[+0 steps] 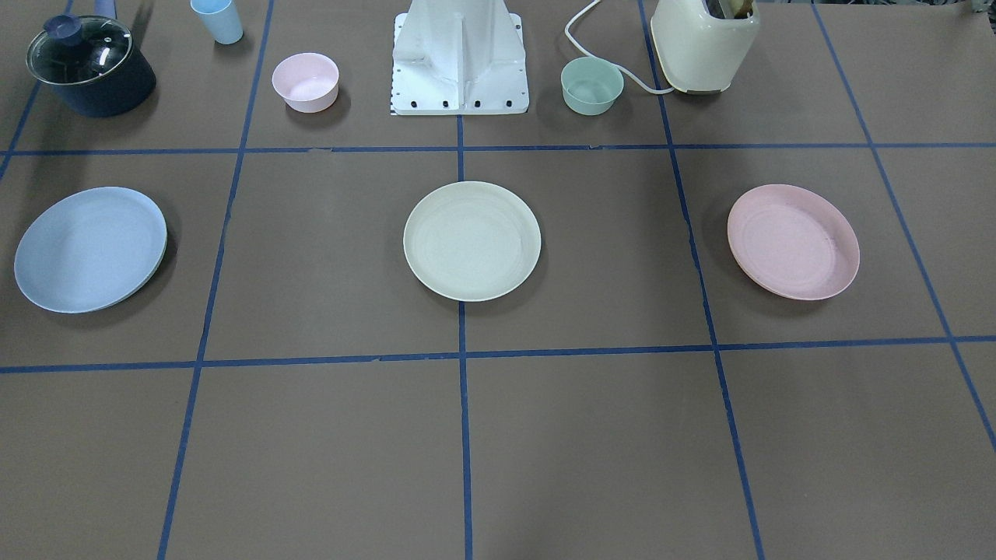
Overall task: Stack three plates with pink and blue
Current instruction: 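Move the left gripper toward the edge of the pink plate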
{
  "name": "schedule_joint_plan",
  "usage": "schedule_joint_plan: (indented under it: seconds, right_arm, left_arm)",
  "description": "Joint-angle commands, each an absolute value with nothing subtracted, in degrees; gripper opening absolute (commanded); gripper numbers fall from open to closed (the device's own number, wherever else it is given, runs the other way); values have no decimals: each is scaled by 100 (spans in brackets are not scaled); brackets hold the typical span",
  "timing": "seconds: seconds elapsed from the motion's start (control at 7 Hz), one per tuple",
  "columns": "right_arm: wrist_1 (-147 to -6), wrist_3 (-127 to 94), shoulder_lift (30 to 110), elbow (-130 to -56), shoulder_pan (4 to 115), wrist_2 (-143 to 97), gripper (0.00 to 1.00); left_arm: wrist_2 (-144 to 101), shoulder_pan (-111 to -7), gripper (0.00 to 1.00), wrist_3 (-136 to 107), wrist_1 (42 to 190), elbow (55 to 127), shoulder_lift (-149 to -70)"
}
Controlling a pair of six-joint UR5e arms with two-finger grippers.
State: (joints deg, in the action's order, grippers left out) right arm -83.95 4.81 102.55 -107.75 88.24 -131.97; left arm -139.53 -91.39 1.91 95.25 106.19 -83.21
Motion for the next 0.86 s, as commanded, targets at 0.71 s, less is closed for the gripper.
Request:
schedule_joint_plan:
  seconds: [0.71]
  right_arm:
    - [-6443, -957, 10256, -10670, 8245, -13731, 100]
  left_arm:
    - [-13818, -7705, 100, -1938, 15228, 8579, -8728]
